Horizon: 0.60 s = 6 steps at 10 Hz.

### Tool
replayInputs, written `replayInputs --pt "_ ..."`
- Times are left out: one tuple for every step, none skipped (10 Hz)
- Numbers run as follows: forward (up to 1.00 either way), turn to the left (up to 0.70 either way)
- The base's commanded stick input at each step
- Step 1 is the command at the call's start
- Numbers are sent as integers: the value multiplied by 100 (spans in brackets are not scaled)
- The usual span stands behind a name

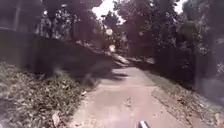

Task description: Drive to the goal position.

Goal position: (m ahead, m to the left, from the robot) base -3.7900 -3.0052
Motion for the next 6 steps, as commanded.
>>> replayInputs --pt "50 0" --pt "50 0" --pt "50 0" --pt "50 0" --pt "50 0" --pt "50 0"
